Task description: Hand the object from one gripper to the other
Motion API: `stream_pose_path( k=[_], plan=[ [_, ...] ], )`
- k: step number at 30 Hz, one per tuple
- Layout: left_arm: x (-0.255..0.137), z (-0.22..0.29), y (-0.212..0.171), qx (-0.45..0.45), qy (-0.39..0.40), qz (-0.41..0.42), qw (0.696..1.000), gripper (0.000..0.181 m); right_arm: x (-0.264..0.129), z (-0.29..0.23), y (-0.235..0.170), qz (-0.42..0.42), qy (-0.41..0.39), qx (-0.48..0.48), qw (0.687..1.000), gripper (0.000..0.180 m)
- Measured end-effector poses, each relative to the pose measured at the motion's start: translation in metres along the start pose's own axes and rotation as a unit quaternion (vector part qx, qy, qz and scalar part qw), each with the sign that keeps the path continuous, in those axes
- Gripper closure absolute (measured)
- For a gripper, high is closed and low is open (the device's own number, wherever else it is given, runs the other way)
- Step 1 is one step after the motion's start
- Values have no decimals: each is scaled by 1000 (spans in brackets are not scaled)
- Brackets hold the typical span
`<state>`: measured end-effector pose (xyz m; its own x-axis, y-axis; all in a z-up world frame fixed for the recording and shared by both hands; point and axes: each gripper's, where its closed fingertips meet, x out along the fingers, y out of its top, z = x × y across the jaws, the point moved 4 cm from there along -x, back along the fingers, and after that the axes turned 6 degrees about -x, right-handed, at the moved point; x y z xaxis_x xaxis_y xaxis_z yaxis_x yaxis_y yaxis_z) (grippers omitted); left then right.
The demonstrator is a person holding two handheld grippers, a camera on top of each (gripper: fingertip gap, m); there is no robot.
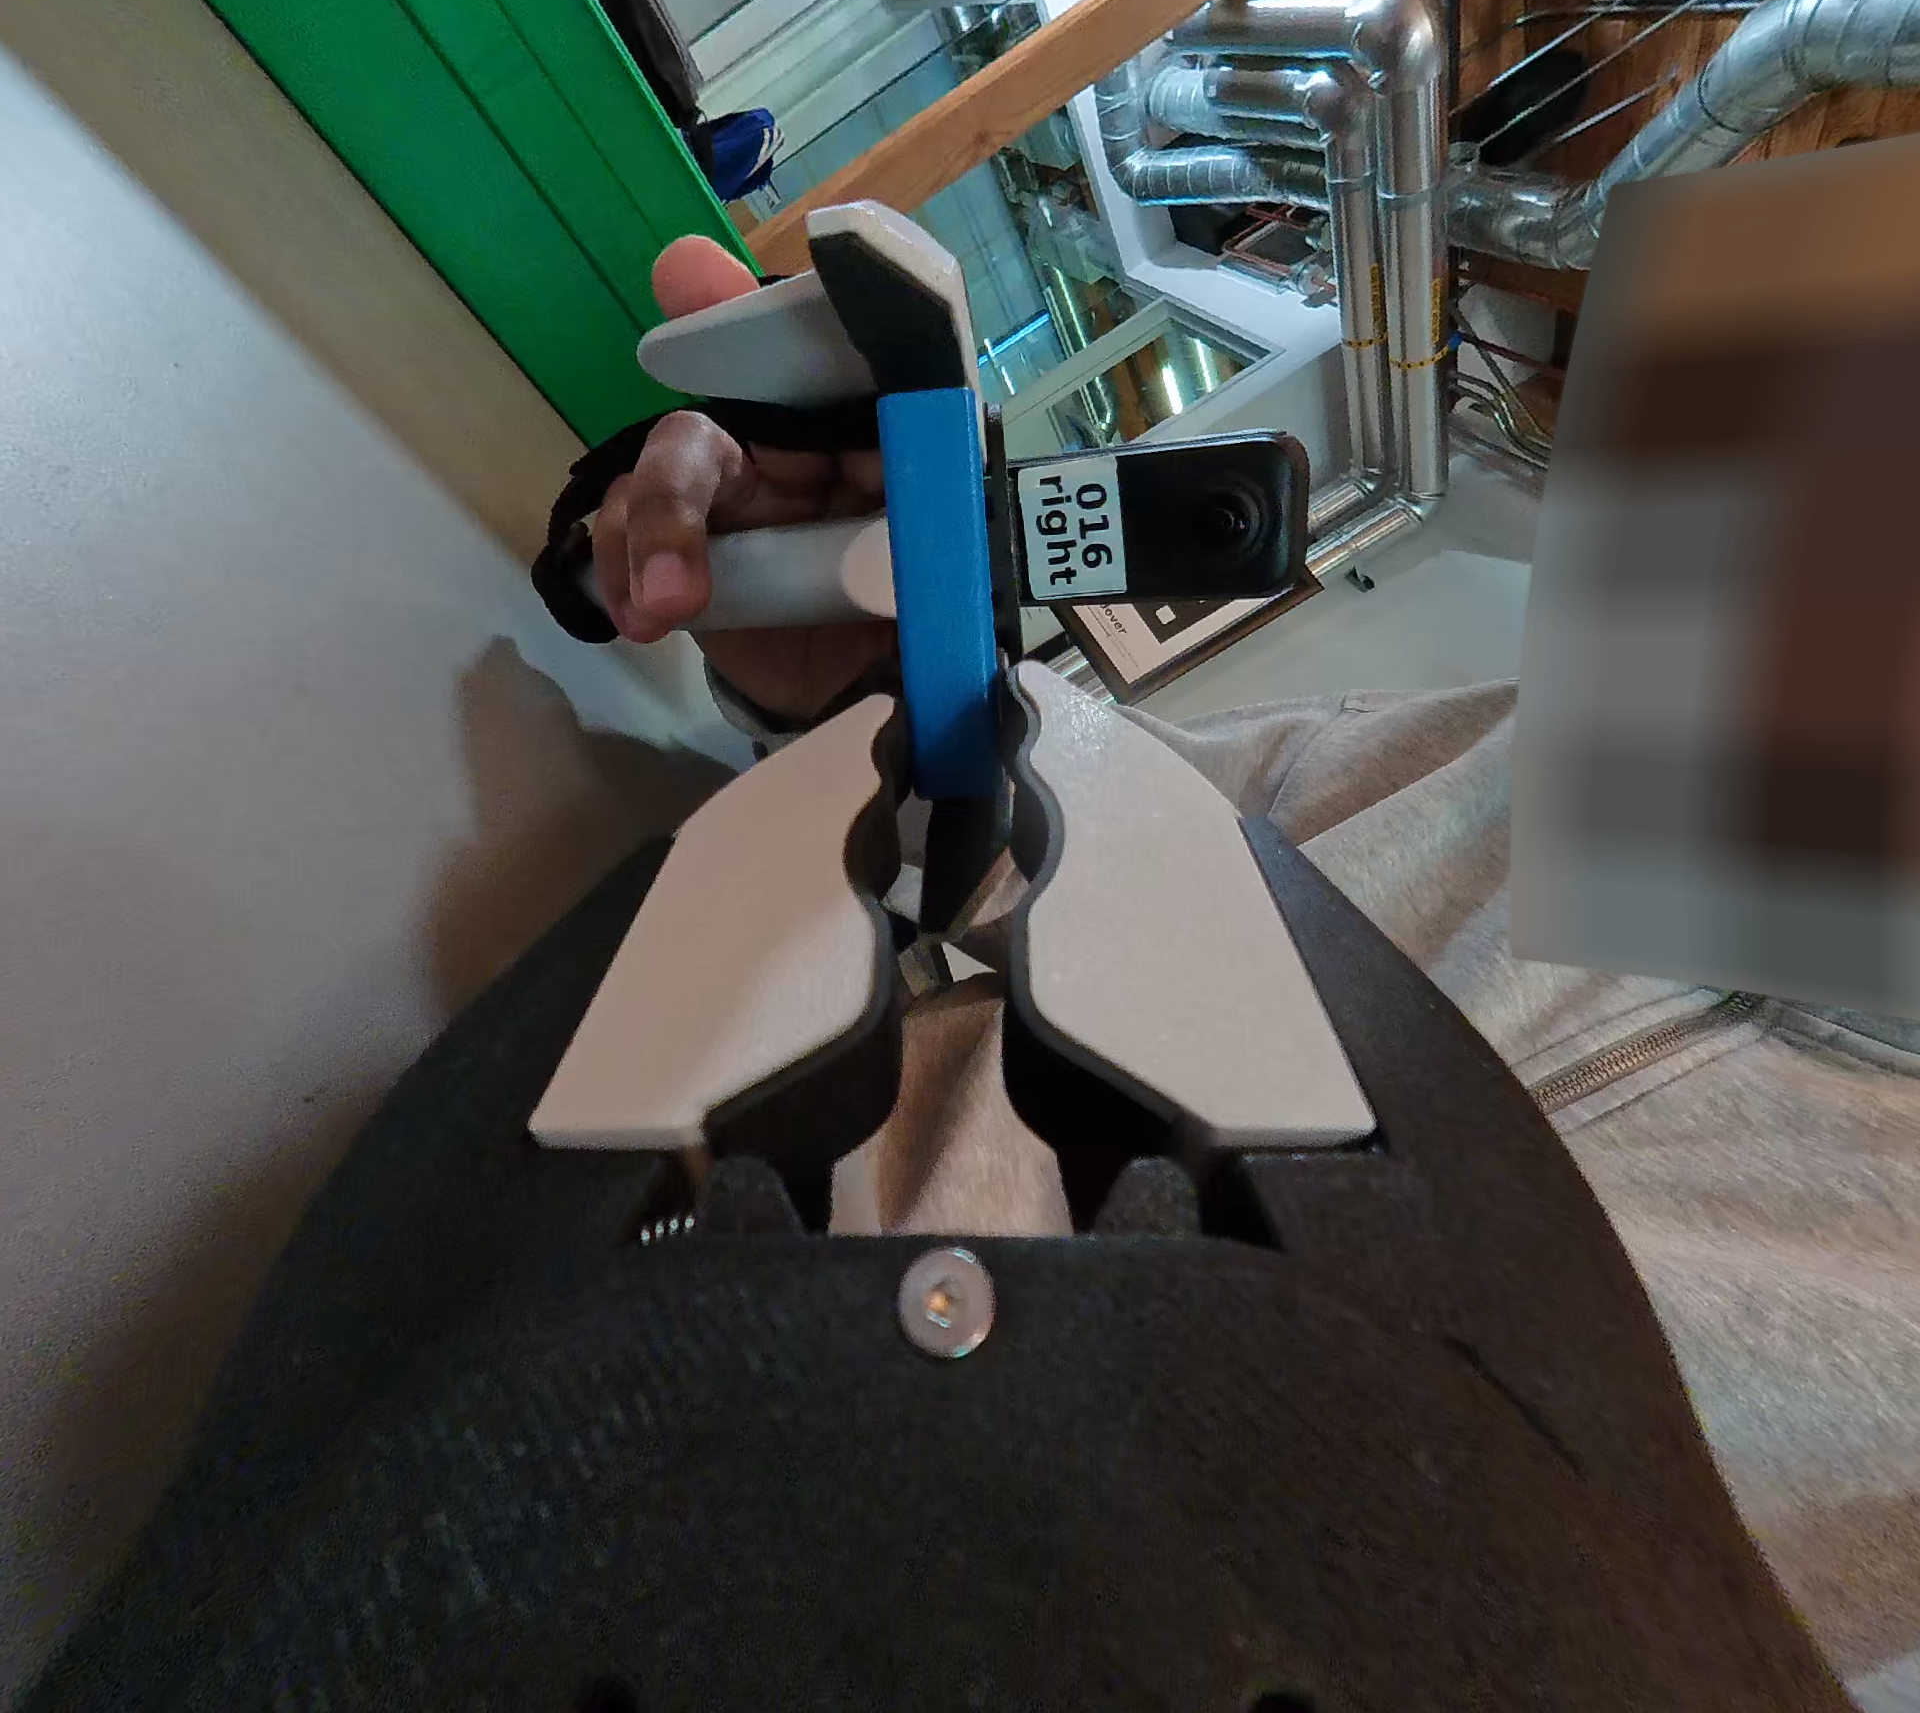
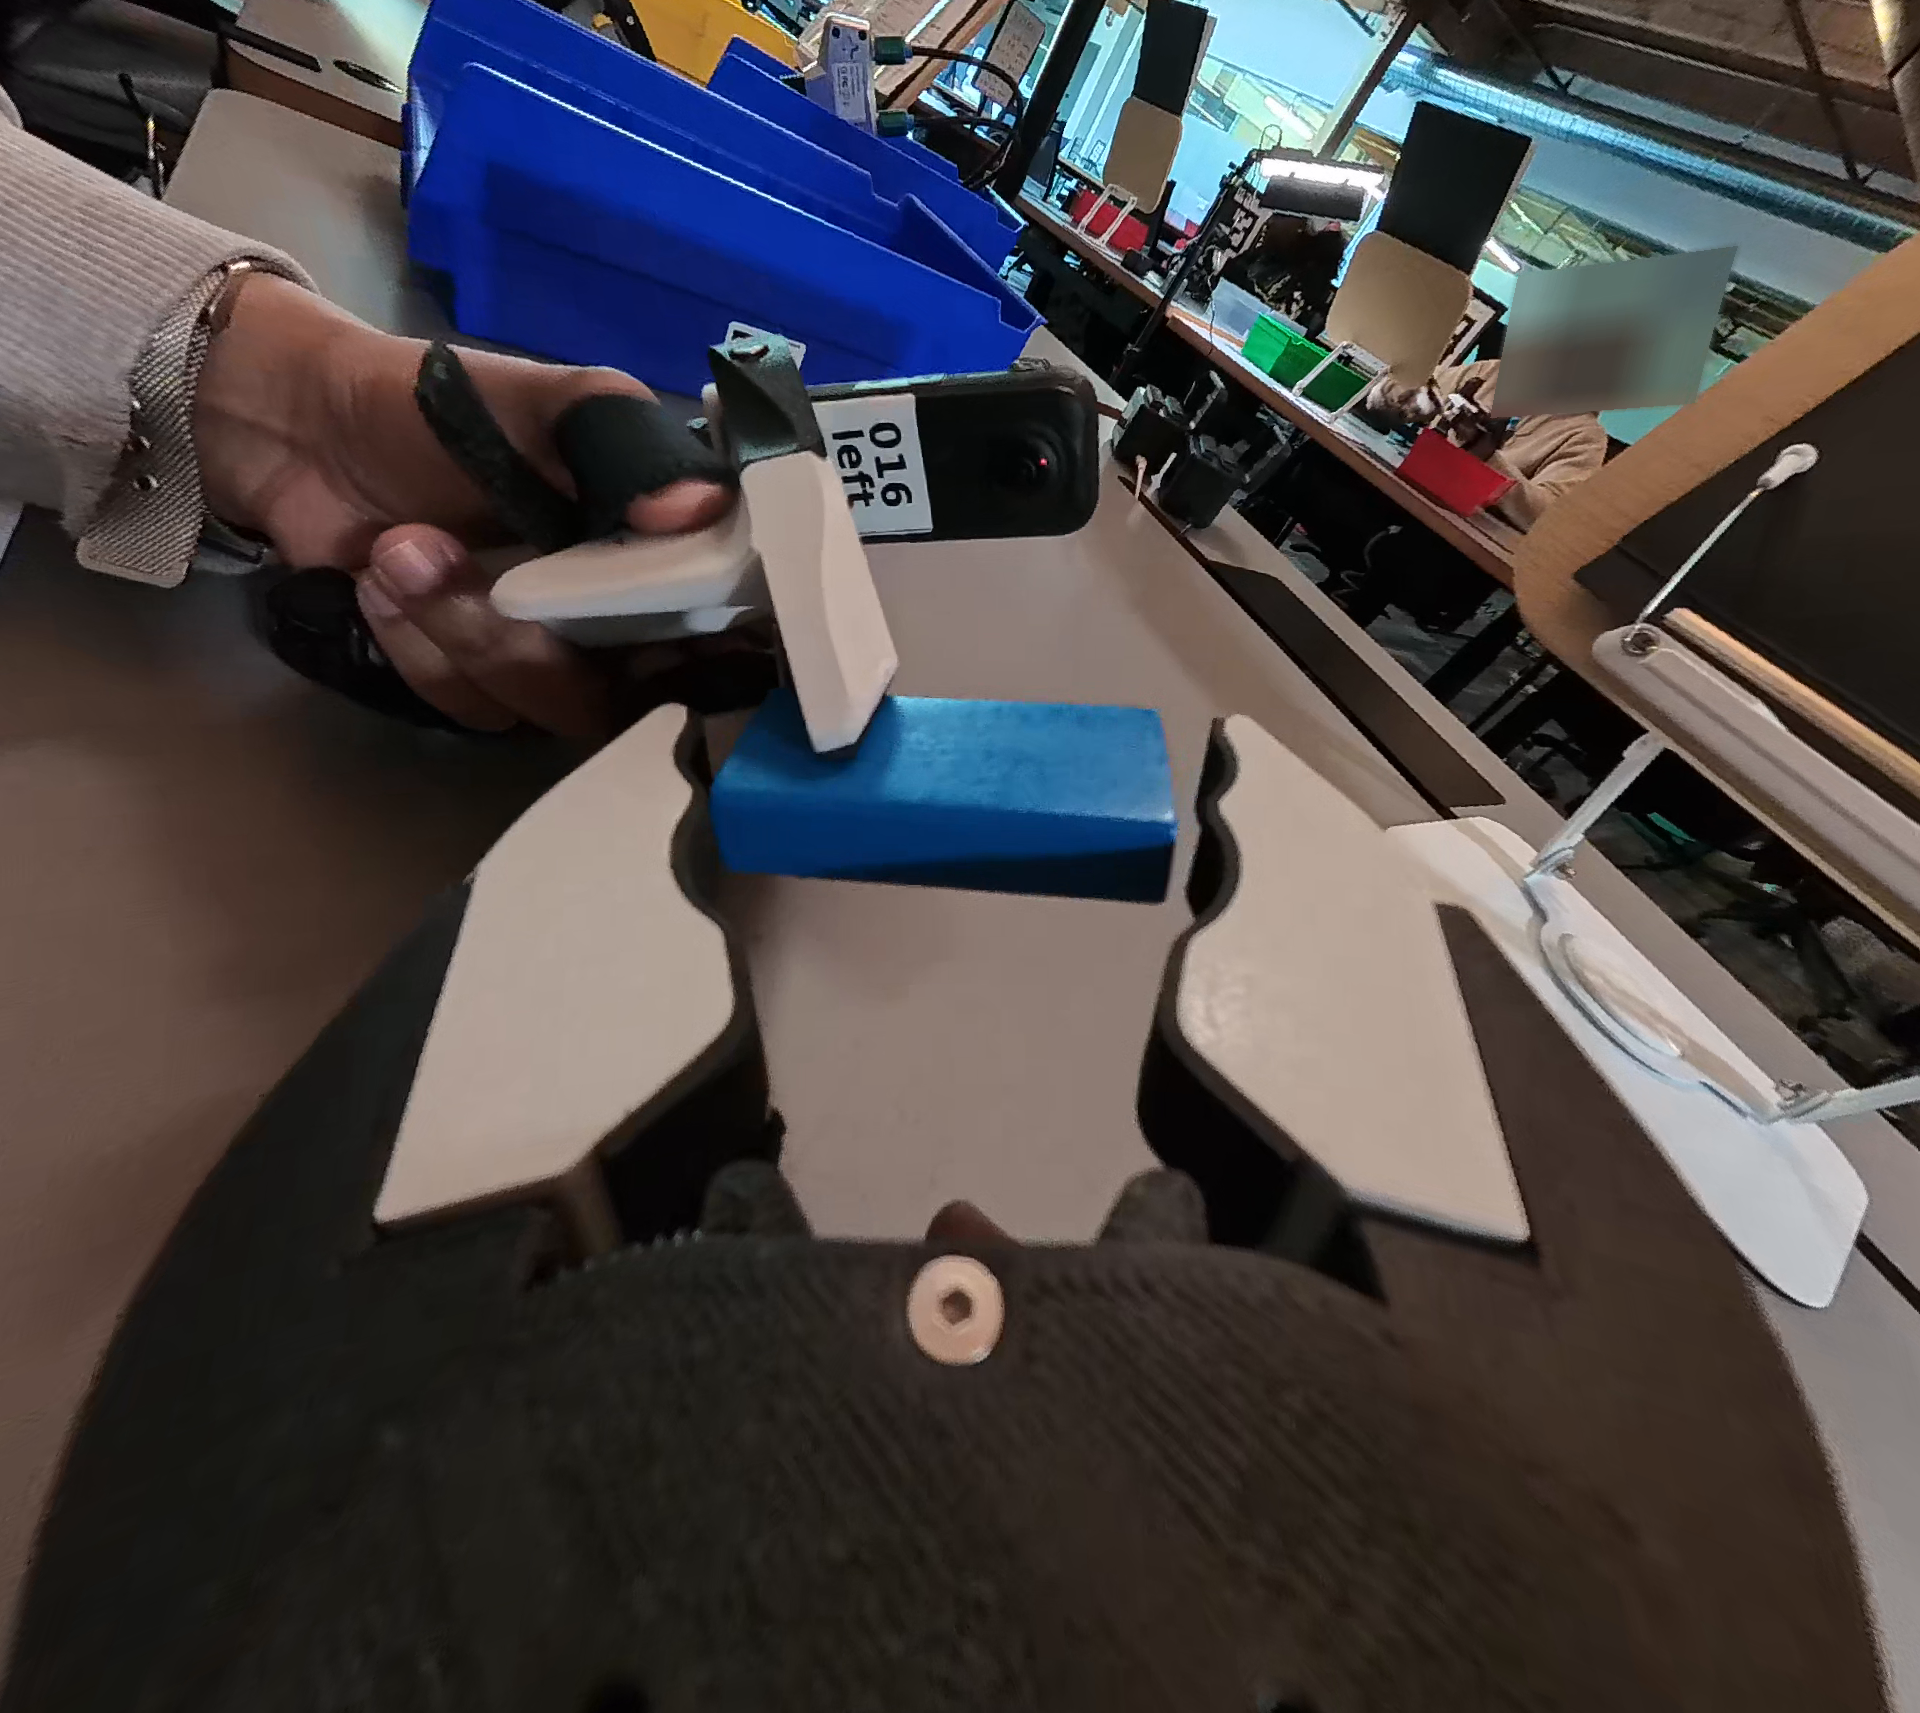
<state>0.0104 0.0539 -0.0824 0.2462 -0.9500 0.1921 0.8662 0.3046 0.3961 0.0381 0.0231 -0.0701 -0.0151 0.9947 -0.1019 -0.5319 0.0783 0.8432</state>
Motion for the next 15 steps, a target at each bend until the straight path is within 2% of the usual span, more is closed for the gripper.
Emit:
stream_pose_path(
  k=[3,11,15],
  plan=[
    [0,-1,0,-4,2,-1,1000,162,0,-2,-1,-4,8,-6,1000,94],
    [0,-2,4,4,2,22,1000,161,0,1,-3,-15,-3,1,1000,95],
    [-9,-2,16,23,12,81,996,140,-2,8,-4,-12,-18,24,999,95]
  ],
)
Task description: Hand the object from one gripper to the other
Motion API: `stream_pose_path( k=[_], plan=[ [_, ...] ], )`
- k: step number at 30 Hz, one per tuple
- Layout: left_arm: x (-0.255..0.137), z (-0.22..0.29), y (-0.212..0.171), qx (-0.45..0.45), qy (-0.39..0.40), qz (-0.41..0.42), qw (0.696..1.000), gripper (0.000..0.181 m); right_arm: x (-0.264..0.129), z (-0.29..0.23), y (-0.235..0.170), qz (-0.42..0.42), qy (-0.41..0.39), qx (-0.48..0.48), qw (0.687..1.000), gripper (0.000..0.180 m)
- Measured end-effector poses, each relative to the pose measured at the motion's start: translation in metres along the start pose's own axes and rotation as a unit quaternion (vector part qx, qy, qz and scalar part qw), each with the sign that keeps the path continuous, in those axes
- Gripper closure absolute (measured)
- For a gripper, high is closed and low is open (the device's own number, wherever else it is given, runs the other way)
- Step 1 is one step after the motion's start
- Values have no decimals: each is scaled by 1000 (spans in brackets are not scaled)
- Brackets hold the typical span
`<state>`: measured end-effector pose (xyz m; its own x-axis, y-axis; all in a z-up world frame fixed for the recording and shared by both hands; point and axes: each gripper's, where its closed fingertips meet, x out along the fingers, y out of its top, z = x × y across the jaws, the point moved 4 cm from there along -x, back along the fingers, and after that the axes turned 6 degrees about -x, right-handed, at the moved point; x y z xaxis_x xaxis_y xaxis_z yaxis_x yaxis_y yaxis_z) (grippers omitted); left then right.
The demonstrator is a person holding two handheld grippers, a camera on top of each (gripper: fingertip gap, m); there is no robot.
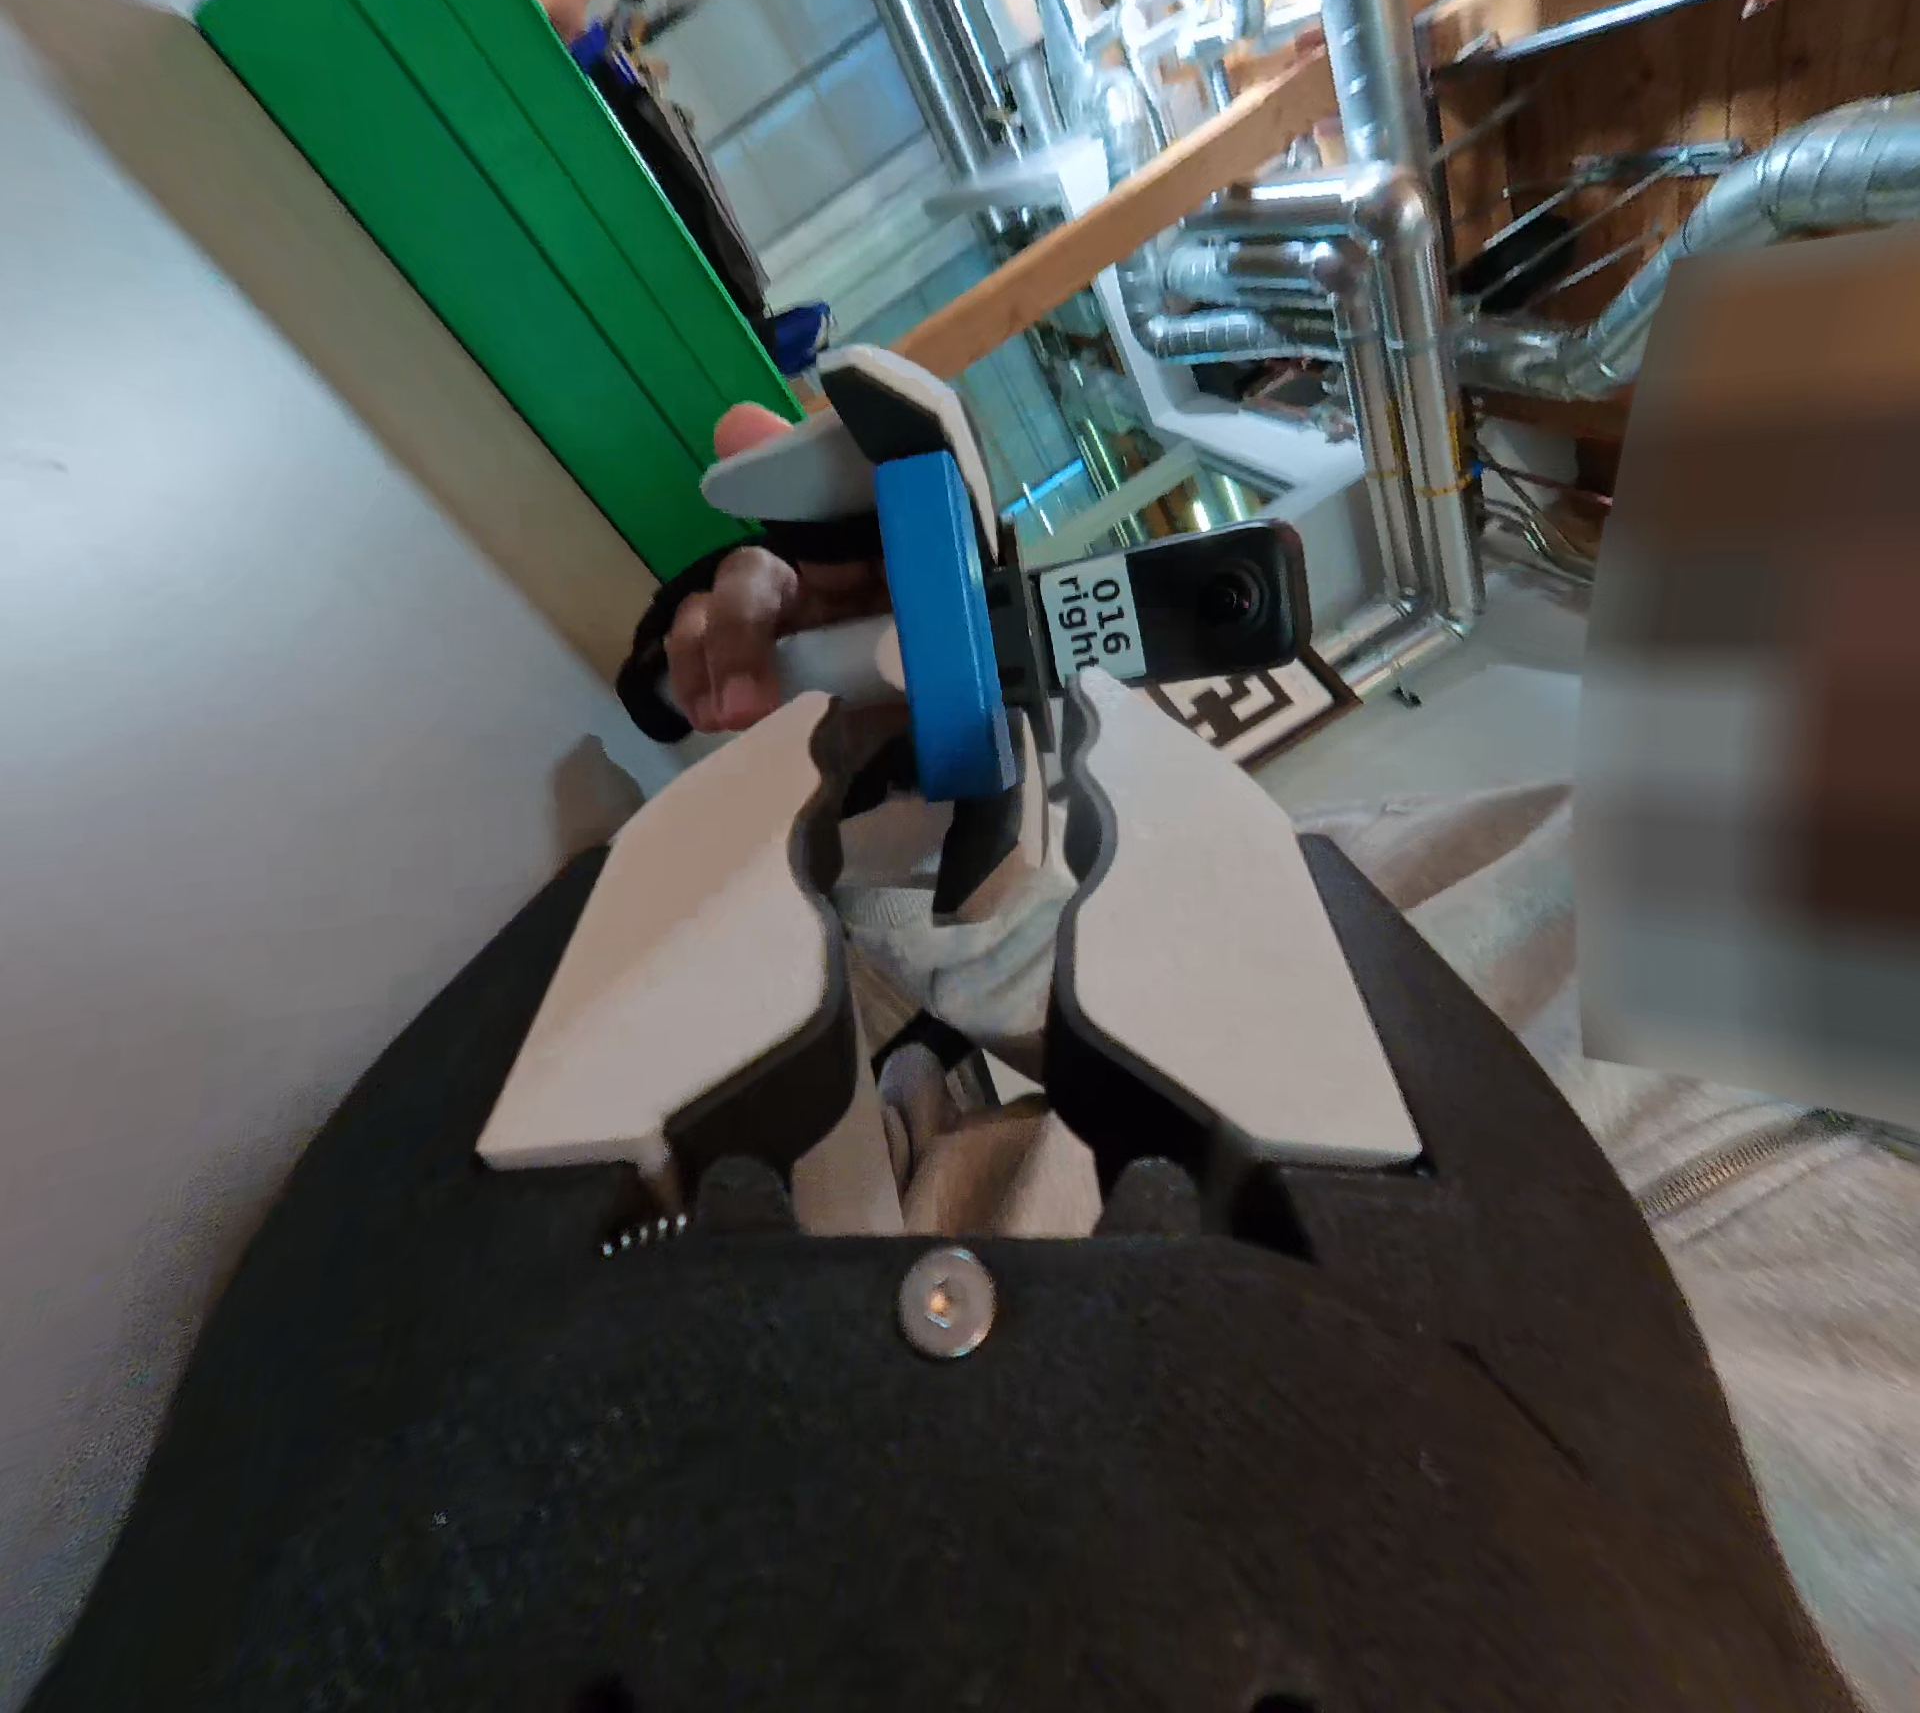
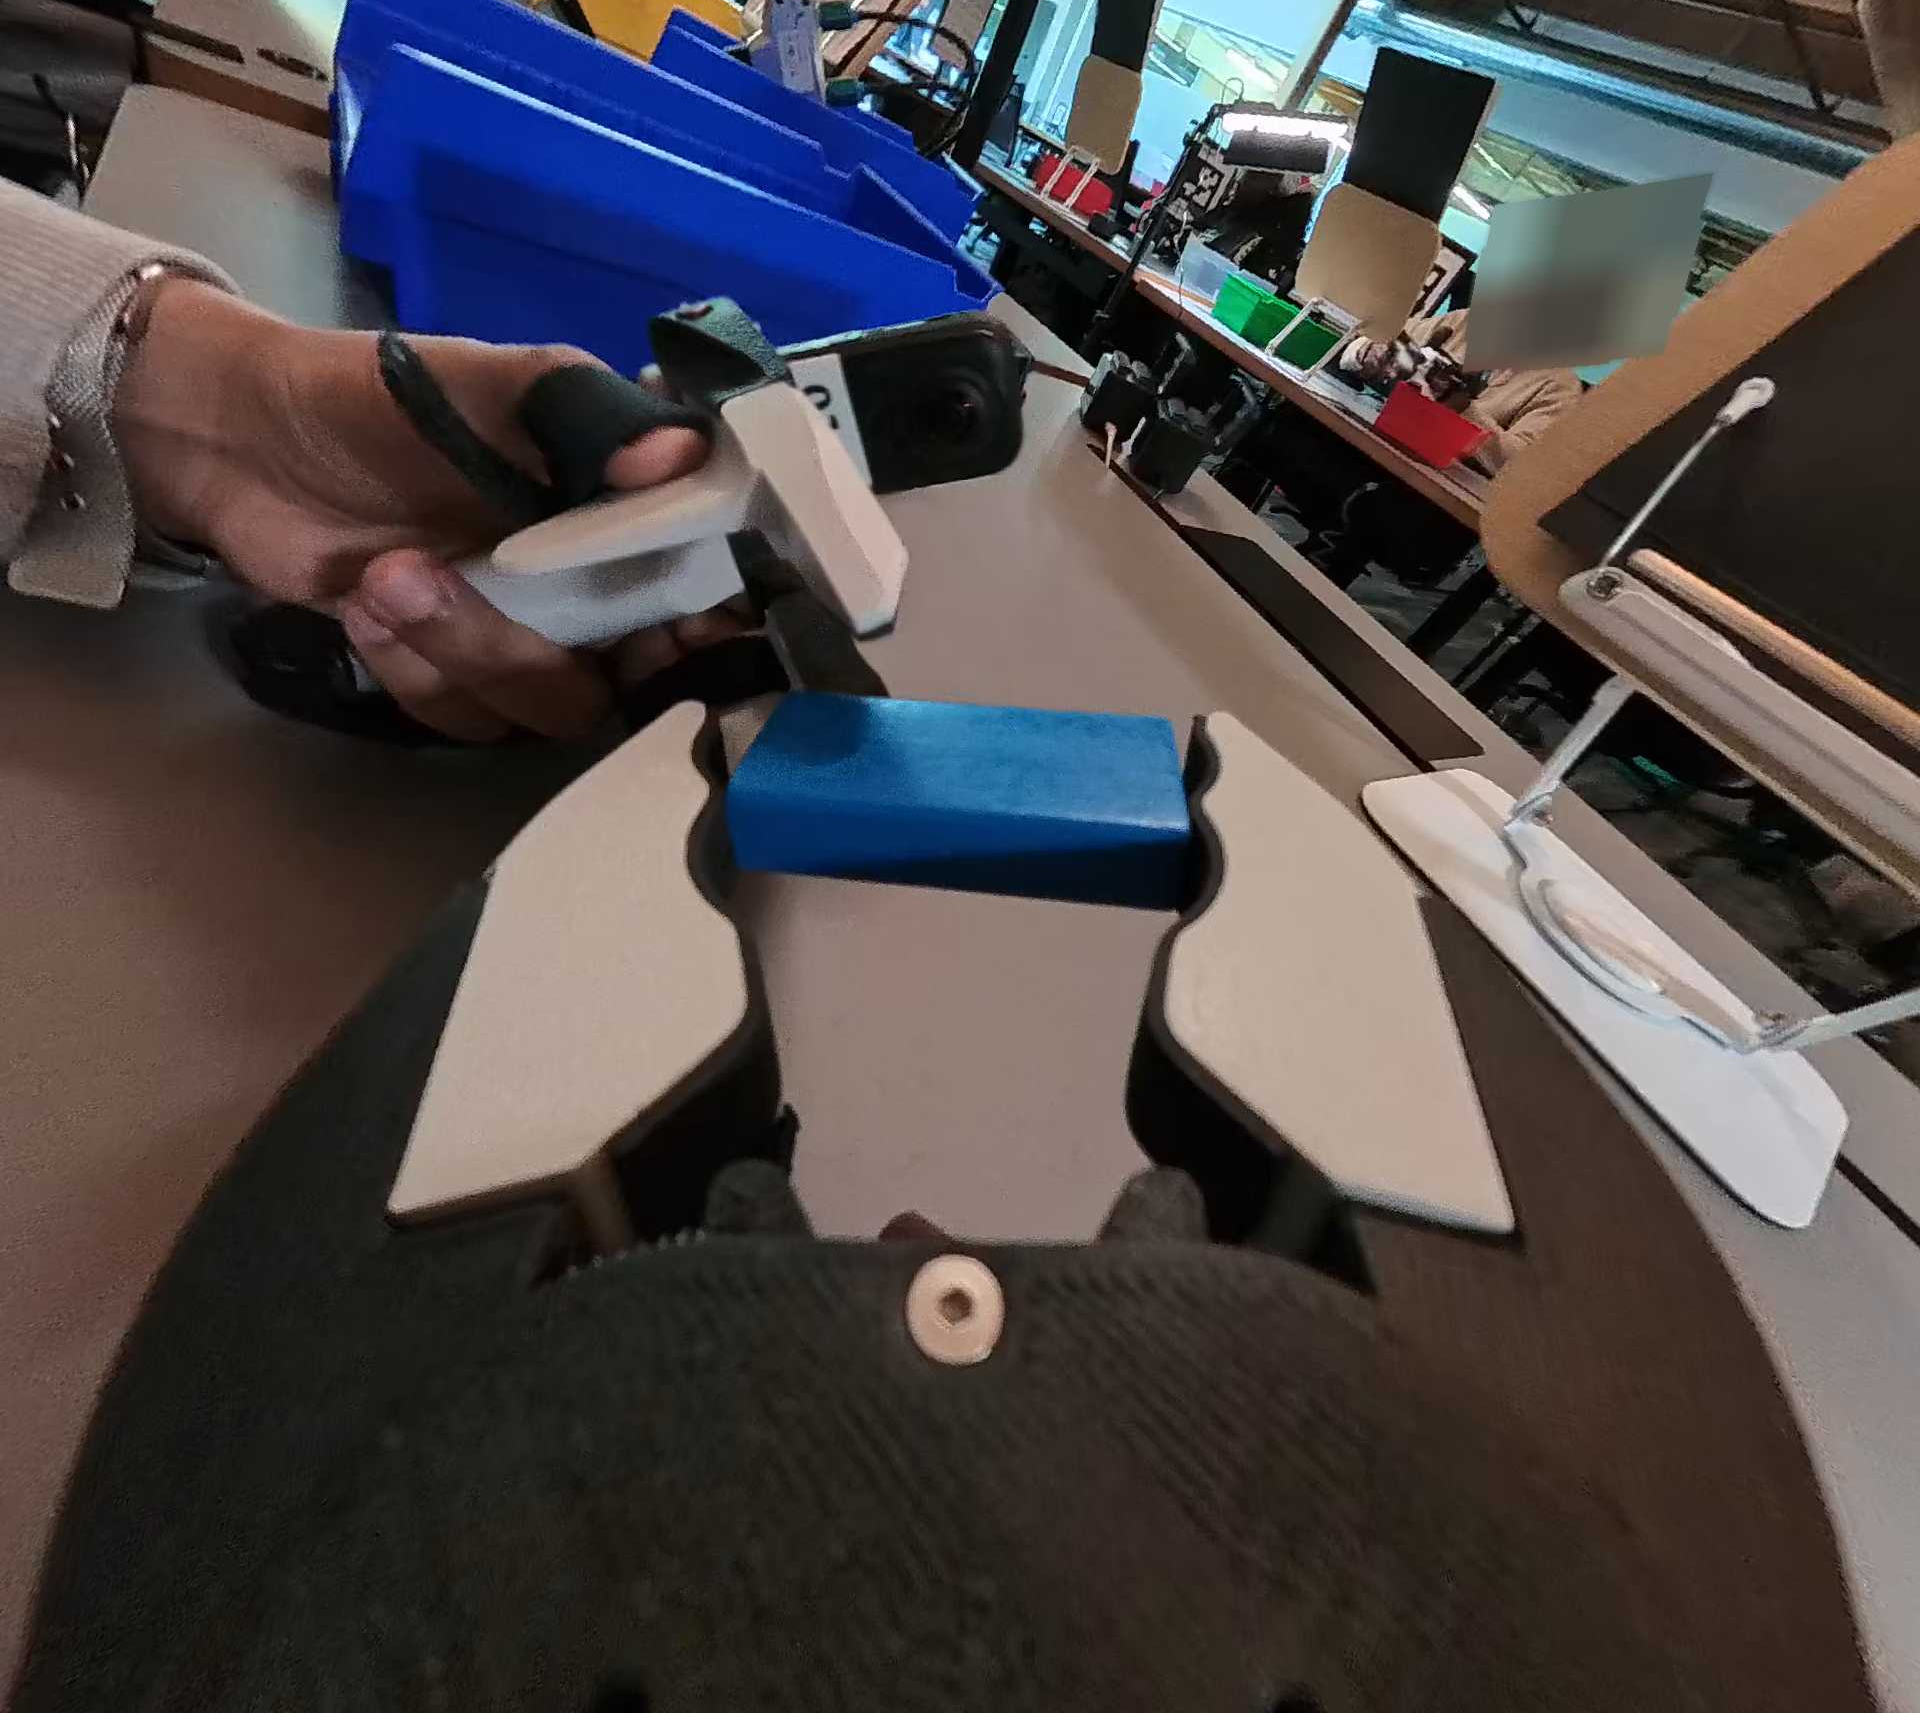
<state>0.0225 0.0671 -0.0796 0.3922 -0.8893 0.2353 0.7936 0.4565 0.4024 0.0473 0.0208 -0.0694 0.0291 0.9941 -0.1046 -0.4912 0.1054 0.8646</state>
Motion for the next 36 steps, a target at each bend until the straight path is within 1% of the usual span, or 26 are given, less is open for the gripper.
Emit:
stream_pose_path(
  k=[3,6,9,13,16,19,22,24,27,29,32,33,36],
  plan=[
    [-8,-3,10,26,33,43,998,135,-2,6,-1,0,-7,43,999,95],
    [-15,-7,17,73,95,69,990,132,-2,15,-15,-69,-39,48,996,95],
    [-18,-9,20,135,163,75,975,133,0,16,-27,-135,-68,5,989,95],
    [-12,-11,14,222,244,37,943,132,5,8,-28,-186,-89,-69,976,95],
    [-2,-14,3,269,277,-16,922,133,9,1,-28,-230,-109,-150,955,95],
    [5,-17,-5,292,295,-51,908,133,14,-8,-30,-253,-108,-199,941,95],
    [7,-19,-8,302,310,-65,899,133,18,-14,-30,-265,-111,-229,930,95],
    [7,-20,-8,303,321,-69,895,141,20,-16,-27,-265,-113,-235,928,95],
    [5,-20,-8,311,328,-74,889,143,21,-18,-26,-264,-113,-231,930,94],
    [4,-20,-7,312,328,-70,889,143,21,-17,-25,-252,-114,-229,933,94],
    [2,-17,-3,282,304,-42,909,143,19,-12,-20,-218,-126,-211,944,91],
    [-1,-16,1,269,293,-25,917,143,19,-9,-19,-201,-124,-183,955,87],
    [-11,-9,13,223,245,36,943,144,12,6,-17,-149,-121,-50,980,76]
  ],
)
